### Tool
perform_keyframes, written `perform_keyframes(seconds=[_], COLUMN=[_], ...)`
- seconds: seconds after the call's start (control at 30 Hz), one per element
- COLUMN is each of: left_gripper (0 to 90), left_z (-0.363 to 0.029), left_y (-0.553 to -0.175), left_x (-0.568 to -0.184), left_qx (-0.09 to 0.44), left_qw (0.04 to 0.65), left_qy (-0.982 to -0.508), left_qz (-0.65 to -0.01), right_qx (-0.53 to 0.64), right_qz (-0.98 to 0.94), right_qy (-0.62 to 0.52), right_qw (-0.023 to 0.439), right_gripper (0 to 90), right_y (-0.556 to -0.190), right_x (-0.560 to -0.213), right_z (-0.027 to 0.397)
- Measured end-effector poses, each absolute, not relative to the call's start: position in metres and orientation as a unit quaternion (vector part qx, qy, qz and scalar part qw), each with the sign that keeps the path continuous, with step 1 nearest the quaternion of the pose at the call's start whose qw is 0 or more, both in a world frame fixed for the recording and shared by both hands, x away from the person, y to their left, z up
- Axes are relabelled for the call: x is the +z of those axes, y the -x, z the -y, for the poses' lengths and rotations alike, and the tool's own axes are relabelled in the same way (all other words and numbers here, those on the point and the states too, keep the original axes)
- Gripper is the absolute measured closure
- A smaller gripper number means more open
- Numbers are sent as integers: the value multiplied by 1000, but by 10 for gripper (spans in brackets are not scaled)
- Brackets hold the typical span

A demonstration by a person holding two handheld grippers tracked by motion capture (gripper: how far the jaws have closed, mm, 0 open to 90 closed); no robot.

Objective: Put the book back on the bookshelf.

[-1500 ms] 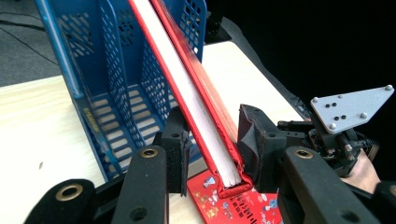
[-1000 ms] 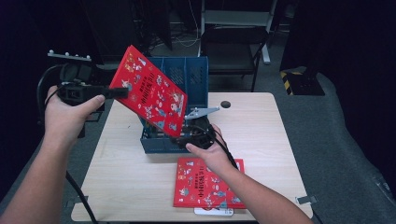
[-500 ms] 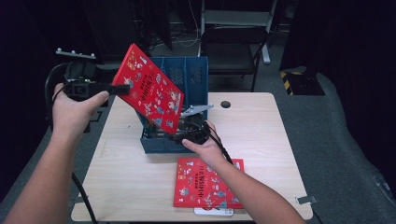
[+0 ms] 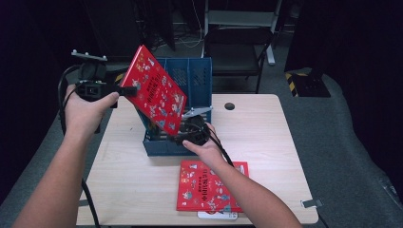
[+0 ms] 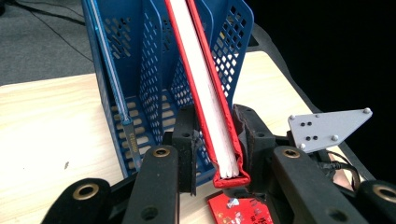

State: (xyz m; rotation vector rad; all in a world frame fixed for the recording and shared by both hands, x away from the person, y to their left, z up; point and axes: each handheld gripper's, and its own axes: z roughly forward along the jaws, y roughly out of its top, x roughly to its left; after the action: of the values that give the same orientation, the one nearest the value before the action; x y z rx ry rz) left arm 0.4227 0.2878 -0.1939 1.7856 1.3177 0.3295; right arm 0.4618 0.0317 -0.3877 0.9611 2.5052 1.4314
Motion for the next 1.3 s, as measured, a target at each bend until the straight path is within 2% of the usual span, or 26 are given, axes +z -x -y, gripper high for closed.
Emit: perform_keyframes(seconds=[1.3], left_gripper=[740], left_z=[-273], left_y=[-443], left_x=[-216], left_qx=[130], left_qw=[381], left_qy=[-725], left_qz=[-558], right_qx=[449], right_qz=[-831], right_qy=[-325], right_qw=[37], right_gripper=[383], right_y=[-486], right_x=[-421], right_z=[-41])
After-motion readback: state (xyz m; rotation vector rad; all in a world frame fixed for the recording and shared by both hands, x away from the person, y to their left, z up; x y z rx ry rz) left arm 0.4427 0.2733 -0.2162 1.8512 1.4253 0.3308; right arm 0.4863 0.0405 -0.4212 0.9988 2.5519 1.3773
